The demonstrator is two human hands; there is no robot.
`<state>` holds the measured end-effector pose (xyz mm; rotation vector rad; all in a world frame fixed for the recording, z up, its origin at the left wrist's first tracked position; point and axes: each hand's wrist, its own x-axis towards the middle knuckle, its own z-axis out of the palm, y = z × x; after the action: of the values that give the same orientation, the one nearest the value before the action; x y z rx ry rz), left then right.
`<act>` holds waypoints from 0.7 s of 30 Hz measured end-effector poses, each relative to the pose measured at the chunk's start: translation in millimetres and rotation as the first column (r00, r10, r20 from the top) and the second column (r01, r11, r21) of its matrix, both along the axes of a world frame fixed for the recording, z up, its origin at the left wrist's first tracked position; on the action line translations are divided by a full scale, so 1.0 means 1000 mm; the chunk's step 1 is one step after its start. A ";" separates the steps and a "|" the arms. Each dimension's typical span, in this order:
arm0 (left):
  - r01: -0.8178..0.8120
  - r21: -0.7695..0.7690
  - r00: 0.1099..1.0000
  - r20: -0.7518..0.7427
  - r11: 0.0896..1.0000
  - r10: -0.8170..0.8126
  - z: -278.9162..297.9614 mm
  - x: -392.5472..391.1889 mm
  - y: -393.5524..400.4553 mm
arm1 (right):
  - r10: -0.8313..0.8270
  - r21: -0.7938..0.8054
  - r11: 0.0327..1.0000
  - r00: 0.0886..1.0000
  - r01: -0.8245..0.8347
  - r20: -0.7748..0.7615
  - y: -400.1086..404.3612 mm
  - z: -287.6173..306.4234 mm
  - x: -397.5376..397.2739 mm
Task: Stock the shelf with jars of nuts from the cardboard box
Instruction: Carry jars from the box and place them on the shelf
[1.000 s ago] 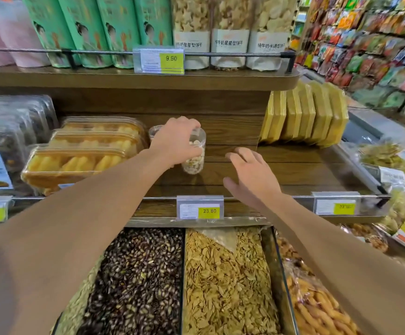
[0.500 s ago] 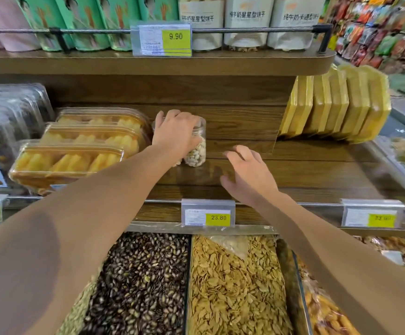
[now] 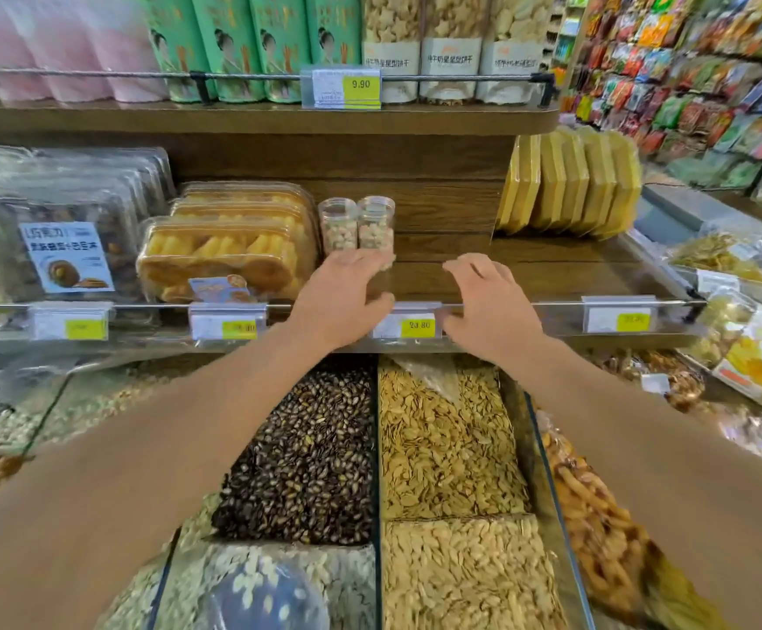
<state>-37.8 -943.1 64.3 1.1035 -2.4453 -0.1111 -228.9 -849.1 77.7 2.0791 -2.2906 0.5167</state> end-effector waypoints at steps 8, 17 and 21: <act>0.140 0.116 0.990 0.001 0.983 -0.141 -0.057 0.083 0.123 | -0.139 0.146 0.980 0.990 0.132 0.039 0.138 -0.054 0.086; 0.330 0.275 0.920 0.121 0.903 -0.373 -0.118 0.151 0.251 | -0.315 0.281 0.913 0.949 0.296 0.025 0.300 -0.118 0.187; 0.452 0.355 0.823 0.187 0.818 -0.536 -0.141 0.160 0.316 | -0.460 0.342 0.850 0.881 0.401 0.109 0.385 -0.139 0.224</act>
<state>122.3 -626.9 -77.0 0.5730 -3.0039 -0.5375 -5.3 -463.7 -61.4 1.5652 -3.0057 0.3605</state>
